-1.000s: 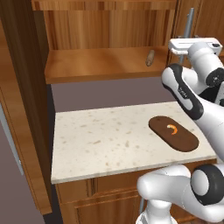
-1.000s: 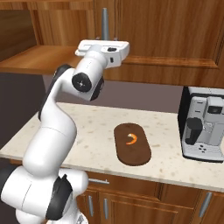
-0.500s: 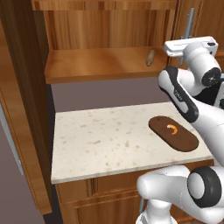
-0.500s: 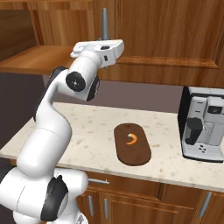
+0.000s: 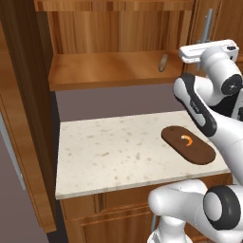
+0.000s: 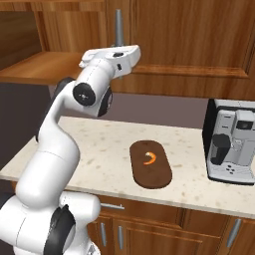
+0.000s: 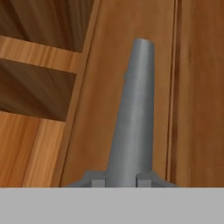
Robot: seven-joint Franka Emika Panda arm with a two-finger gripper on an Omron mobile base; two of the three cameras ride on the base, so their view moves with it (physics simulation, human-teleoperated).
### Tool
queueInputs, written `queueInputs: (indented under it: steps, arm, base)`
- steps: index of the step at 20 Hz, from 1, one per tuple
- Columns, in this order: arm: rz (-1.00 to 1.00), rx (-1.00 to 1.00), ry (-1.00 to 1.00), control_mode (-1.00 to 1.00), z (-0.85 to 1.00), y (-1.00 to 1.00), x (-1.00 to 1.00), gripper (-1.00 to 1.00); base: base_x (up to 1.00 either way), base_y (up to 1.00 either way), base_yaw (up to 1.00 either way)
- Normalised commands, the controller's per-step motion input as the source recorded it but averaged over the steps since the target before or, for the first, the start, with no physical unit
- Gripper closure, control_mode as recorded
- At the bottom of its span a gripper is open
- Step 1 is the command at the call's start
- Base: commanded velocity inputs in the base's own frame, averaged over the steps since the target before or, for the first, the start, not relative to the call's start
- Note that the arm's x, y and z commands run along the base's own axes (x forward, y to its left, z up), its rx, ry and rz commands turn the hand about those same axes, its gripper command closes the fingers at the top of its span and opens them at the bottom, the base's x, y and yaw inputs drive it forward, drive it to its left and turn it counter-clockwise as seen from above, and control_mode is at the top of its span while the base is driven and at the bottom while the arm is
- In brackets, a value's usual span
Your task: Open the cabinet, retrieve the rolling pin, and place it next to the meat on the cutting board to prepare for tenderizing.
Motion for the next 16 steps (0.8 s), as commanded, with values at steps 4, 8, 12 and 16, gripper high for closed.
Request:
queueInputs:
  steps: [4, 8, 12, 16]
  arm:
    - [0.00, 0.00, 0.02, -1.00, -0.02, 0.00, 0.00, 1.00]
    - [0.00, 0.01, 0.00, -1.00, -0.04, -0.10, -0.04, 1.00]
    - [0.03, 0.04, 0.00, -1.00, -0.07, -0.19, -0.26, 1.00]
    - [0.06, 0.05, 0.00, -1.00, -0.13, -0.29, -0.56, 1.00]
  base:
    - [0.00, 0.00, 0.00]
    - [0.00, 0.00, 0.00]
    - [0.00, 0.00, 0.00]
    - [0.00, 0.00, 0.00]
